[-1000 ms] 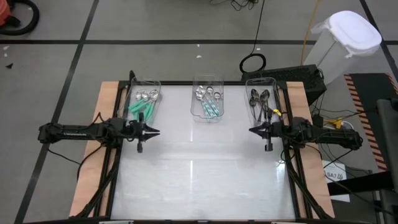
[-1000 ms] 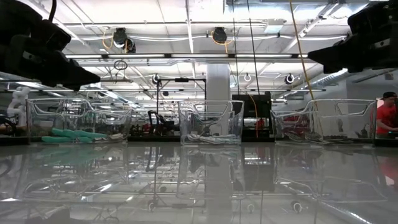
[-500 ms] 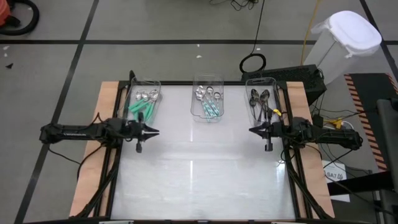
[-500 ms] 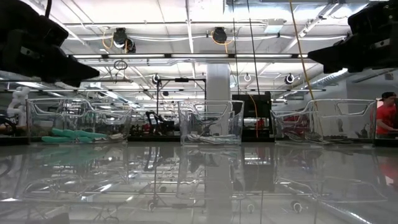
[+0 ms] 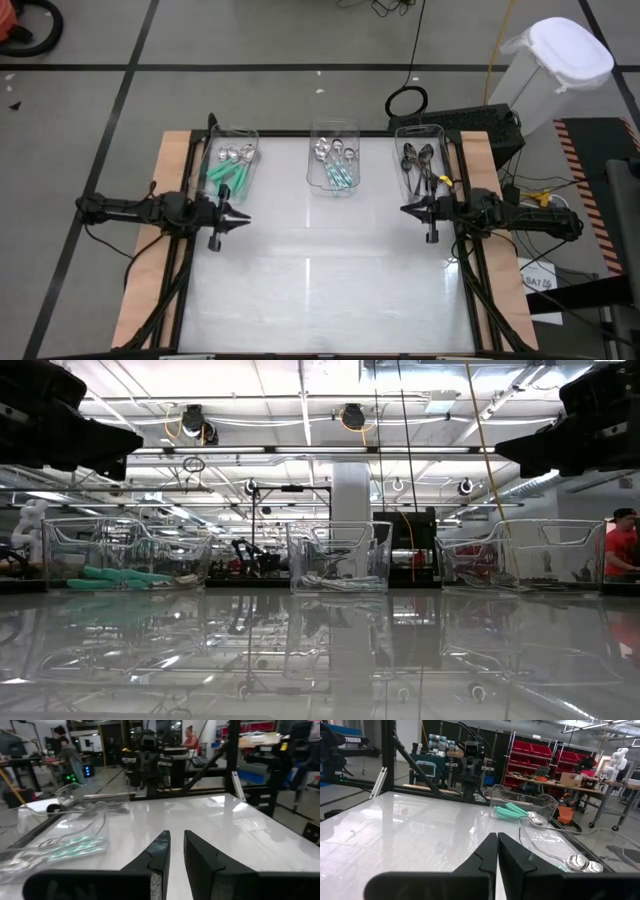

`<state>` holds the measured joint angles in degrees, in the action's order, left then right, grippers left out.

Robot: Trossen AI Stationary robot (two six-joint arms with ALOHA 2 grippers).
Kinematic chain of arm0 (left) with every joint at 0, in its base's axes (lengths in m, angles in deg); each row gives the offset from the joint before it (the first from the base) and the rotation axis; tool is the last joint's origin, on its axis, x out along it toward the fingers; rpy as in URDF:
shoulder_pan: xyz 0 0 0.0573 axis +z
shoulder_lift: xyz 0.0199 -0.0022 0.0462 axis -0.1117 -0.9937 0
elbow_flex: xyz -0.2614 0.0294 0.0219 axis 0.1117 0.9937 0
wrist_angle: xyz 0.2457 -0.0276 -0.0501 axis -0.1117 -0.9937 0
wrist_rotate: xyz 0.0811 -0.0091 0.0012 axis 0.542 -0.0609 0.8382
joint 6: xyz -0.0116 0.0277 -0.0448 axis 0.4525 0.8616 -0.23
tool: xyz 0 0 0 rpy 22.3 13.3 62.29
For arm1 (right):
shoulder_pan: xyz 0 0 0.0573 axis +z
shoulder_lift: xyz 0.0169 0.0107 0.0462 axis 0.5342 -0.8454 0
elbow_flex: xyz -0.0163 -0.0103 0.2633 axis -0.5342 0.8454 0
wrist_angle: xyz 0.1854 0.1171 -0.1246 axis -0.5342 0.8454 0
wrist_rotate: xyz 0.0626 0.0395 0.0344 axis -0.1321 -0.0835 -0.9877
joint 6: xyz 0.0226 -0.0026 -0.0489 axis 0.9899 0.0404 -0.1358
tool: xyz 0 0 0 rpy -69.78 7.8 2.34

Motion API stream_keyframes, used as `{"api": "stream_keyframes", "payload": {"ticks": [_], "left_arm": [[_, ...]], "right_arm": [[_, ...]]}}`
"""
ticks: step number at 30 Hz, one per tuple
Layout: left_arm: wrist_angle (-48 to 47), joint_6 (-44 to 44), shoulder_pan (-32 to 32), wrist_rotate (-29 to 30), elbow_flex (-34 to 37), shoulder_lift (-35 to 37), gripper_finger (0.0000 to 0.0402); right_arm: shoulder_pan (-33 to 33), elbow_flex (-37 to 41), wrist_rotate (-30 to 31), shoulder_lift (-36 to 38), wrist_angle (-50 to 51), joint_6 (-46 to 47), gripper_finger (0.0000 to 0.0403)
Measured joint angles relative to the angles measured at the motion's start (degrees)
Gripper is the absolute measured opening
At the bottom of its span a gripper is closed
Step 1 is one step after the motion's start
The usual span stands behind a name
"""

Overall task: Sort silverware by color (type)
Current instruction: Return to Home Position

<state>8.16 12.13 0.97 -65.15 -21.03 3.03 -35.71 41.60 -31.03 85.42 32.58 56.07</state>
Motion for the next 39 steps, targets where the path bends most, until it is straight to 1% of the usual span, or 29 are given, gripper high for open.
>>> {"api": "stream_keyframes", "payload": {"ticks": [2, 6, 8, 11, 16, 22, 25, 30, 39], "left_arm": [[-1.0, 0.2, -1.1, 0.5, -0.4, 0.0, 0.0055], [-9.2, -0.6, -1.6, 3.4, -3.7, 0.5, 0.0055], [-12.2, -0.9, -1.6, 3.4, -5.9, 1.4, 0.0055], [-9.2, 0.5, -1.8, 3.0, -6.4, 1.5, 0.0055], [-4.1, 1.8, -1.8, 0.4, -4.9, 1.2, 0.0055], [1.1, 2.1, -1.7, -0.3, 0.1, 1.2, 0.0055], [0.7, 1.9, -2.0, -0.5, 0.1, 1.2, 0.0055], [0.7, 4.6, -2.2, -0.5, 0.1, 1.2, 0.0055], [0.3, 4.6, -0.7, 0.0, 0.0, 1.2, 0.0055]], "right_arm": [[0.0, 0.0, 0.0, 0.0, 0.0, 0.0, 0.0010], [0.0, 0.0, 0.0, 0.0, 0.0, 0.0, 0.0010], [0.0, 0.0, 0.0, 0.0, 0.0, 0.0, 0.0010], [0.0, 0.0, 0.0, 0.0, 0.0, 0.0, 0.0011], [0.0, 0.0, -0.2, -0.1, -0.1, 0.0, 0.0011], [0.0, 0.0, -0.2, -0.1, -0.1, 0.0, 0.0011], [0.0, 0.0, -0.2, -0.1, -0.1, 0.0, 0.0011], [0.0, 0.0, -0.2, -0.1, -0.1, 0.0, 0.0011], [0.0, 0.0, -0.2, -0.1, -0.1, 0.0, 0.0011]]}}
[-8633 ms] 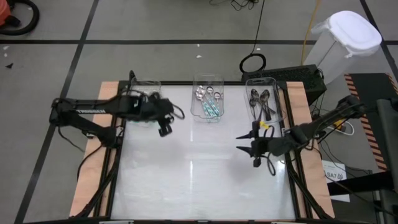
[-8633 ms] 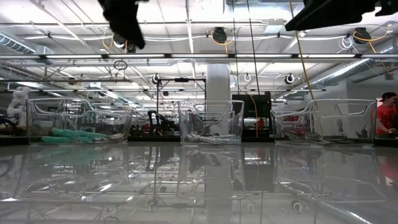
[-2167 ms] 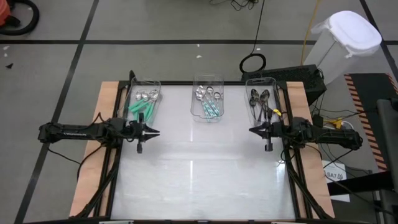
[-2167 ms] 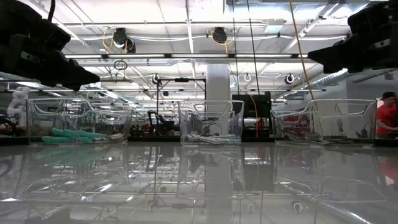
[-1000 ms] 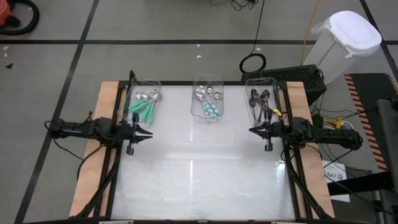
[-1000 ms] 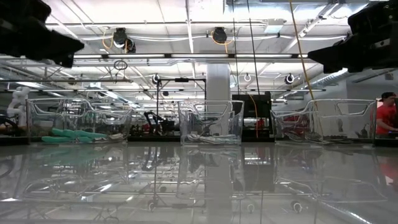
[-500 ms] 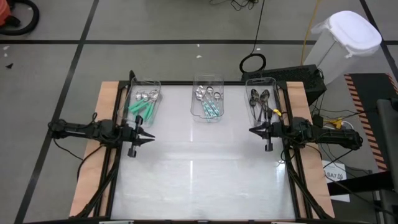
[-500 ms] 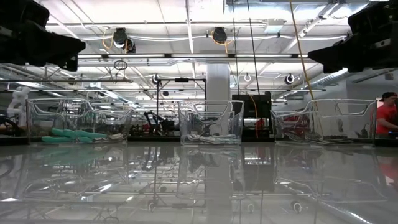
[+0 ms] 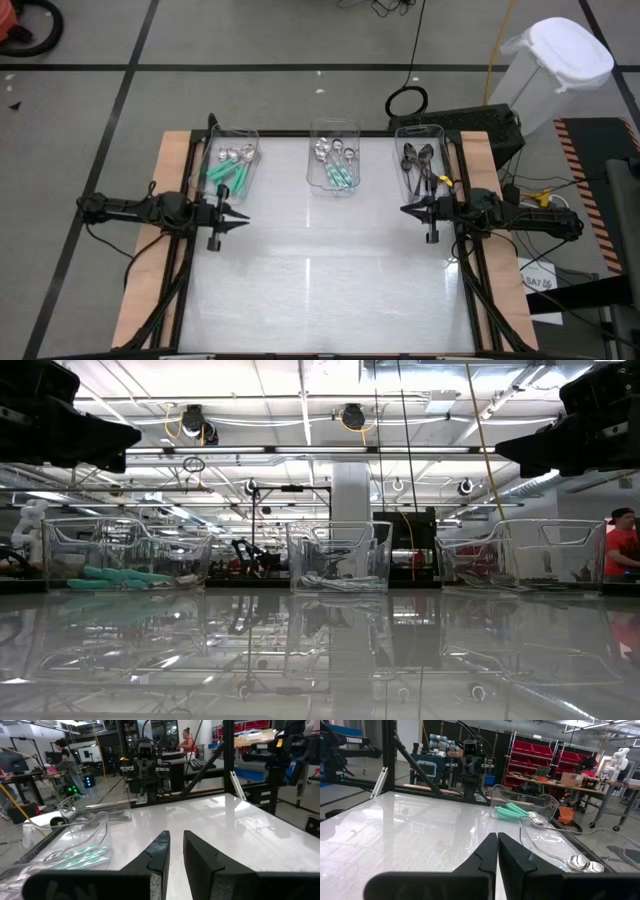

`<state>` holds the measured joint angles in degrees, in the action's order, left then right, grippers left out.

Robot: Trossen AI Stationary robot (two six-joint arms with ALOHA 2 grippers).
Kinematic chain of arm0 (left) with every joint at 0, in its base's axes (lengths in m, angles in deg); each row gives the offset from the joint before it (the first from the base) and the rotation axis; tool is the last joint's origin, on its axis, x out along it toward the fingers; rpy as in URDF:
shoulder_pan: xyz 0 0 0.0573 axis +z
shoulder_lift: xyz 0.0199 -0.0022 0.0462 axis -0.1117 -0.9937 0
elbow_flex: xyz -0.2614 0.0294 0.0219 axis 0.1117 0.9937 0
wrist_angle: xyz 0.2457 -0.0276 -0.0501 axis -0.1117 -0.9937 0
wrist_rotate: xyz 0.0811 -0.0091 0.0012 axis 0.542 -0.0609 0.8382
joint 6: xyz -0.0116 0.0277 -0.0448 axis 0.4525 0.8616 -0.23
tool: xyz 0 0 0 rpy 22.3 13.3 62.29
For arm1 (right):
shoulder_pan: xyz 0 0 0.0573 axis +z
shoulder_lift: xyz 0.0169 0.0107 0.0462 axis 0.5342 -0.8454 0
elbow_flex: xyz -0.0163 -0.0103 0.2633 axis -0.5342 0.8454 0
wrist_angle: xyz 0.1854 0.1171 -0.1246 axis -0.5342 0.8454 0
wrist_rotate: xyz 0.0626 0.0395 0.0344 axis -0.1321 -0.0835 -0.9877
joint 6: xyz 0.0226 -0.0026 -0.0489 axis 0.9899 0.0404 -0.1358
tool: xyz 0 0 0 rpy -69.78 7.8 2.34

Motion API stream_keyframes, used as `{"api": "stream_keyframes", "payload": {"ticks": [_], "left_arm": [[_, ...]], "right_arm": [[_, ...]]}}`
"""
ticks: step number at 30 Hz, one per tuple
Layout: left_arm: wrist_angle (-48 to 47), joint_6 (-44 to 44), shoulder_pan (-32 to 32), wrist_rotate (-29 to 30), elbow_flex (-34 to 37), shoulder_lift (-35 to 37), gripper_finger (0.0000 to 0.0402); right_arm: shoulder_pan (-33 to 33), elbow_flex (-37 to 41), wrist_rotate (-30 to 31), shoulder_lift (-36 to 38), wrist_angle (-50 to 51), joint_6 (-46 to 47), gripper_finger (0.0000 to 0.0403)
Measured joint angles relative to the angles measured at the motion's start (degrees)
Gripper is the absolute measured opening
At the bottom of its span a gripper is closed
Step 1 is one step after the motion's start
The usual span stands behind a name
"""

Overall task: Sort silverware by color (type)
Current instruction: Return to Home Position

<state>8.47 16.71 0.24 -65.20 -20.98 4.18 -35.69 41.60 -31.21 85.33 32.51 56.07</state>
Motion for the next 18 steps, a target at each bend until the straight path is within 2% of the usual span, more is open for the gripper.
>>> {"api": "stream_keyframes", "payload": {"ticks": [18], "left_arm": [[-0.3, -1.4, 0.5, 0.2, 0.0, -0.2, 0.0055]], "right_arm": [[0.0, 0.0, 0.0, 0.0, 0.0, 0.0, 0.0011]]}}
